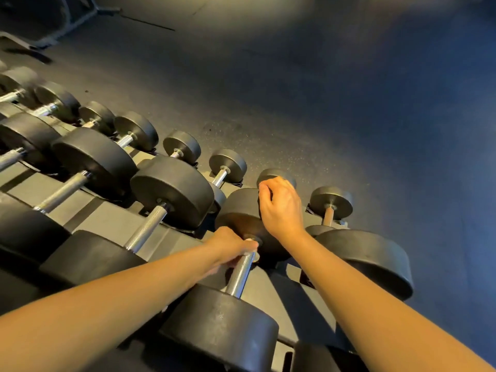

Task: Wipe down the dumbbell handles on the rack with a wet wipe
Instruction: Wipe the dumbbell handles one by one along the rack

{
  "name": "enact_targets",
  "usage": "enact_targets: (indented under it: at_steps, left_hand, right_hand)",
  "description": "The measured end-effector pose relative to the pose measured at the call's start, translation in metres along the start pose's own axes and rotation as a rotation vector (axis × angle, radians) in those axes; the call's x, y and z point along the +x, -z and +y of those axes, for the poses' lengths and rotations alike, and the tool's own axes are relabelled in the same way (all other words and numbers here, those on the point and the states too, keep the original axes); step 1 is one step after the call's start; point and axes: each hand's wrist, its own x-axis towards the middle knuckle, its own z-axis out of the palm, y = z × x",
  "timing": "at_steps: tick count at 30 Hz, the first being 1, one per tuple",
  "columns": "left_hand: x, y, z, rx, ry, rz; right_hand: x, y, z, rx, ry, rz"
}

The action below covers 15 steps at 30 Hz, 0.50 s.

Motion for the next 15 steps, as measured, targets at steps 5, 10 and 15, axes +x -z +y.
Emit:
enact_targets:
  at_steps: [5,10,15]
  left_hand:
    - [0.011,-0.005,0.002,0.238,-0.114,0.149]
    - [0.008,0.011,-0.012,-0.469,0.069,-0.294]
    - [-0.002,0.020,-0.027,-0.381,0.141,-0.402]
  right_hand:
    - [-0.002,-0.002,0.001,-0.052,-0.040,-0.002]
    - [0.001,-0.003,0.002,-0.079,-0.040,-0.020]
    - [0.001,-0.001,0.001,-0.079,-0.044,-0.020]
